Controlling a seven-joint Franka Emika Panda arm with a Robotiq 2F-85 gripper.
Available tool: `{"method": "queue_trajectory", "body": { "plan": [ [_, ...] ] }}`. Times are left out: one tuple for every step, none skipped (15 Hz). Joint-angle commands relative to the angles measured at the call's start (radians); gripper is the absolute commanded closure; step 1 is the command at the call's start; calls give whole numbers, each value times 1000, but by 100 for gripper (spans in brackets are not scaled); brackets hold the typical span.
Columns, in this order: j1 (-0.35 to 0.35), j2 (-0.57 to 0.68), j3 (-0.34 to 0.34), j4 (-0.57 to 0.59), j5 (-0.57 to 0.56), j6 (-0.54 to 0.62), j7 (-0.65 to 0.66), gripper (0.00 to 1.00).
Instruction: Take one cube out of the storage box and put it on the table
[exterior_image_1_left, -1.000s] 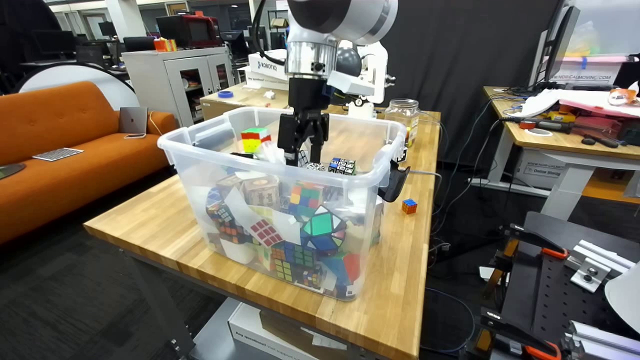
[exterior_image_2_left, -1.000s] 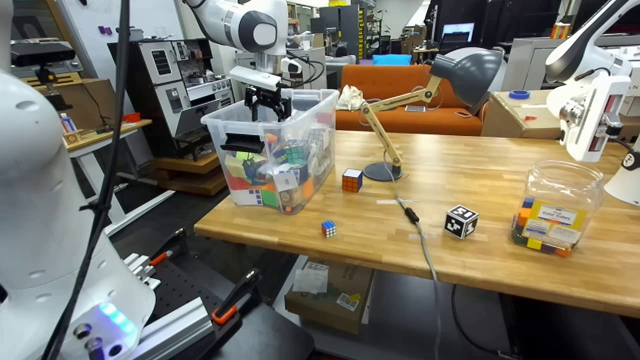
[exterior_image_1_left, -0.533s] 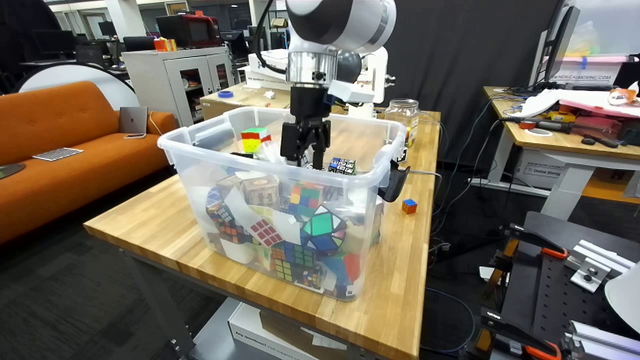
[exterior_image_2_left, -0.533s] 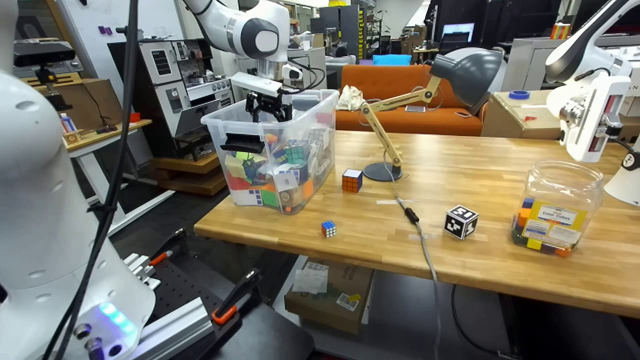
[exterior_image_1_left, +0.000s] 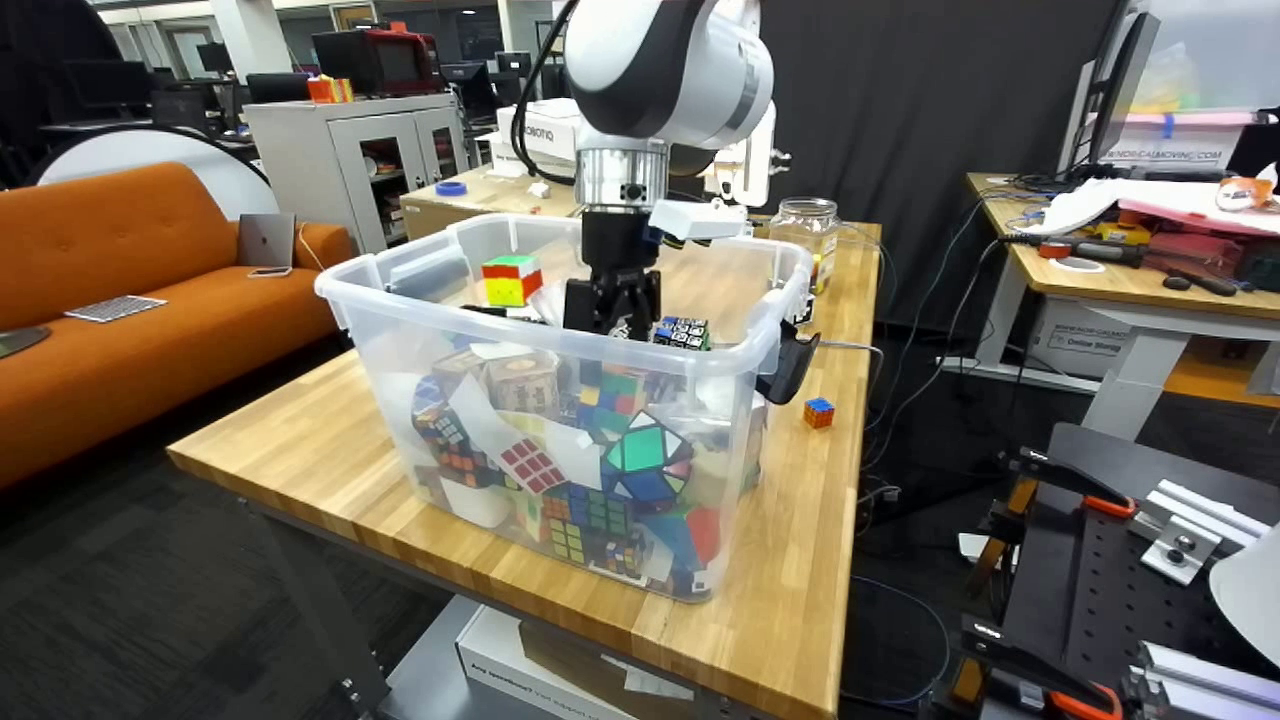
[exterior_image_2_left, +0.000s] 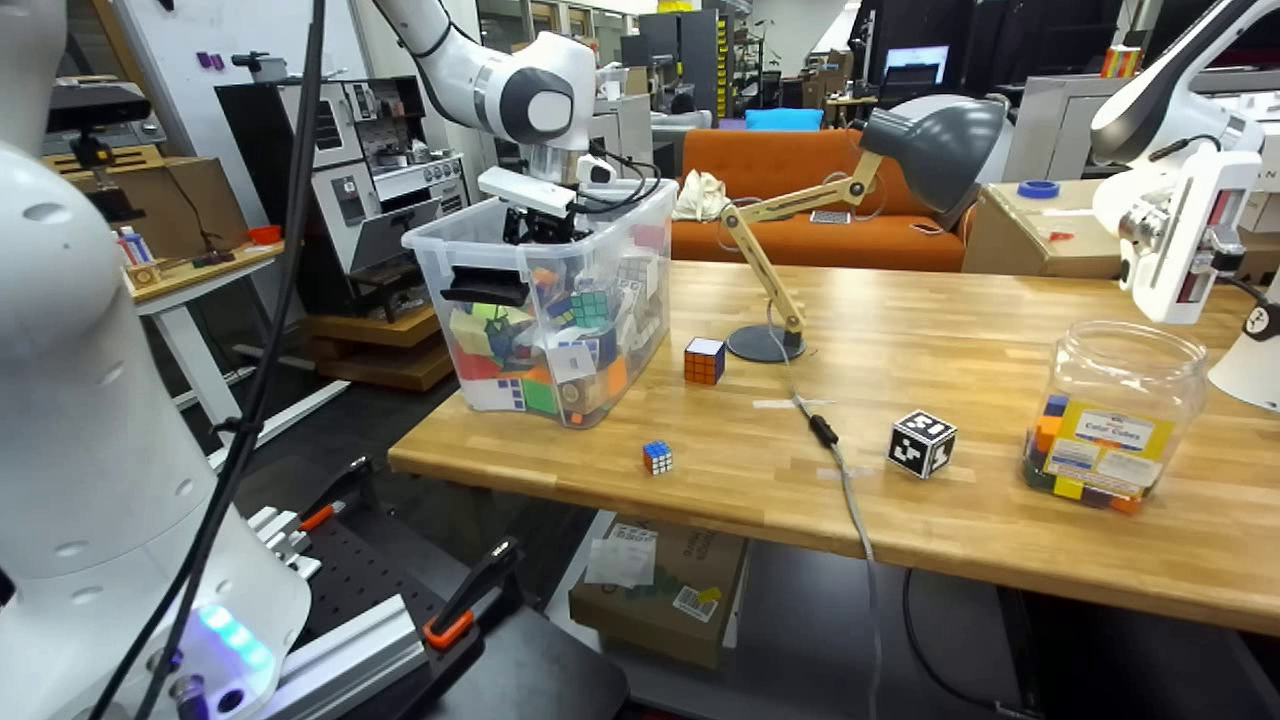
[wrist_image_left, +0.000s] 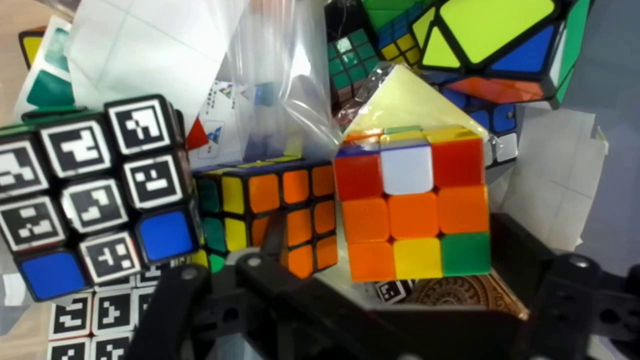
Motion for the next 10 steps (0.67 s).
{"method": "queue_trajectory", "body": {
  "plan": [
    [-20, 35, 35, 45, 20, -16, -16, 0],
    [-20, 42, 42, 53, 22, -21, -18, 0],
    [-19, 49, 48, 61, 22, -27, -18, 0],
    [-18, 57, 52, 67, 18, -29, -16, 0],
    [-18, 62, 57, 71, 18, -33, -16, 0],
    [-19, 66, 60, 74, 17, -34, -15, 0],
    [-19, 70, 60, 77, 15, -34, -13, 0],
    [-19, 73, 60, 76, 14, -34, -10, 0],
    [-20, 73, 60, 75, 14, -34, -9, 0],
    [-19, 70, 58, 71, 11, -32, -5, 0]
  ]
}}
